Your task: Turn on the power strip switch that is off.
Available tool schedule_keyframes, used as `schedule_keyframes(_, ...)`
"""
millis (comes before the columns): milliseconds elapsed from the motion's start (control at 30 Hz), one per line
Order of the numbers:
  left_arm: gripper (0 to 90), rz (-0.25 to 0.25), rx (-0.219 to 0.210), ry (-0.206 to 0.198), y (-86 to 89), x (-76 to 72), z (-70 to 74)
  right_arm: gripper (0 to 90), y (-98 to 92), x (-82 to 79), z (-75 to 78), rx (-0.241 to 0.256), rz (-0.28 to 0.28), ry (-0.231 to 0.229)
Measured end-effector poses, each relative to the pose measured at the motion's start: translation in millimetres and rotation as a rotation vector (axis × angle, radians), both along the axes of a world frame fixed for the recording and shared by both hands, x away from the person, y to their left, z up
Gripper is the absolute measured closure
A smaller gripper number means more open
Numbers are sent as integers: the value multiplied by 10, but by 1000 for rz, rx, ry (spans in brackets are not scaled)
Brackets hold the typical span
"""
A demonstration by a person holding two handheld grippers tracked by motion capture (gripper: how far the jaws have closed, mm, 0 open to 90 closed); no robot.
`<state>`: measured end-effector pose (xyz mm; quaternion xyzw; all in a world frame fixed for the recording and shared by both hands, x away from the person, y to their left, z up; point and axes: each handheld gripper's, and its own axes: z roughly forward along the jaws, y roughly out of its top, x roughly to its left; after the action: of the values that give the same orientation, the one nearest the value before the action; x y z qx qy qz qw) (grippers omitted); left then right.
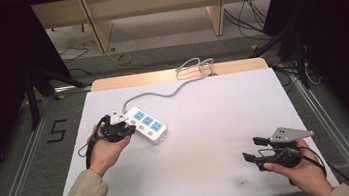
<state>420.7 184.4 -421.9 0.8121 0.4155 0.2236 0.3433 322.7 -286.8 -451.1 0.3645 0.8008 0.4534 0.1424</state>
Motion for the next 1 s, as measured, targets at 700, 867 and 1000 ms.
schedule_keyframes(700, 897, 18, 9, 9, 21, 118, 12, 300, -1, 0, -1, -1, 1, 0)
schedule_keyframes(867, 898, 23, 12, 9, 29, 155, 13, 301, -2, 0, -2, -1, 1, 1)
schedule_keyframes(1000, 897, 23, 21, 10, 34, 183, 3, 300, -1, 0, -2, 1, 1, 2)
